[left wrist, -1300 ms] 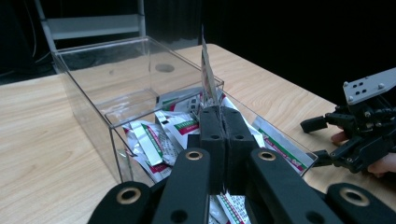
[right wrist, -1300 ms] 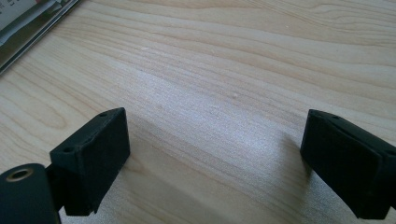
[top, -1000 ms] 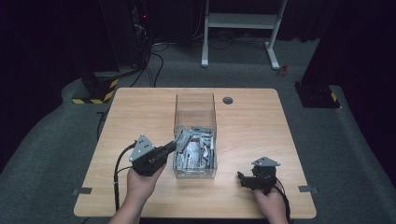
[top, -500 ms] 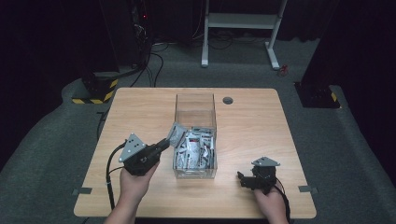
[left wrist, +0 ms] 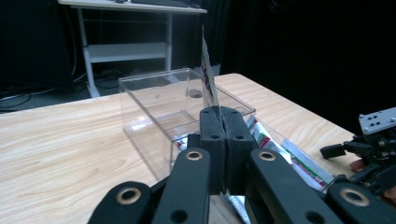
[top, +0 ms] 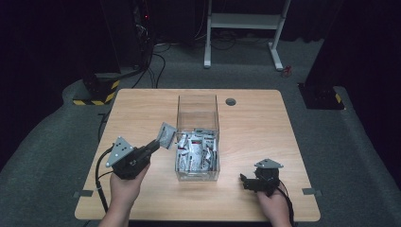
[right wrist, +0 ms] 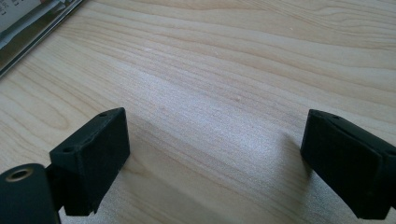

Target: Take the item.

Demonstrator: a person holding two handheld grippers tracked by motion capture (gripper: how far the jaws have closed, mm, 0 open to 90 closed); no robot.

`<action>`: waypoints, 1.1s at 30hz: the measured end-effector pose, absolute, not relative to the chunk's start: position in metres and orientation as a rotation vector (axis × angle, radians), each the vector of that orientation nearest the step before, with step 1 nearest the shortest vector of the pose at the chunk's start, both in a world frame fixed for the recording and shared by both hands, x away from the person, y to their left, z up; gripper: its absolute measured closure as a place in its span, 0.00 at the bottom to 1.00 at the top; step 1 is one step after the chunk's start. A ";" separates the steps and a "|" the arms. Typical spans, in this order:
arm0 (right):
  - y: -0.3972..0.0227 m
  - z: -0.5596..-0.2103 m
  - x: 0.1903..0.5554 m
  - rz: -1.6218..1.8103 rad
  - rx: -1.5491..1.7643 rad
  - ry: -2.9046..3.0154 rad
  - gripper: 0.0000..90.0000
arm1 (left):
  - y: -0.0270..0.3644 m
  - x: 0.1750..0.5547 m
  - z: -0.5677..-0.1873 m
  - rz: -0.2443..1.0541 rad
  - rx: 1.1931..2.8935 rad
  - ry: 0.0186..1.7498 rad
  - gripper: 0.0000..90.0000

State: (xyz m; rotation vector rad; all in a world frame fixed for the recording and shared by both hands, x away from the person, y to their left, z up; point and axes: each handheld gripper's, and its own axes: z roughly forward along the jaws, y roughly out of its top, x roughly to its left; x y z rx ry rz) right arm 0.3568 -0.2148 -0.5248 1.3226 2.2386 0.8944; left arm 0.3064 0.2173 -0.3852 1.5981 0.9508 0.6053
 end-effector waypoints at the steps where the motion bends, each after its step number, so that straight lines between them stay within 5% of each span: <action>1: -0.215 -0.525 0.357 0.894 1.322 2.239 0.09 | 0.219 0.306 -0.385 0.613 1.598 0.954 0.99; 33: -0.215 -0.525 0.357 0.894 1.322 2.239 0.09 | 0.260 0.307 -0.415 0.645 1.587 1.083 0.99</action>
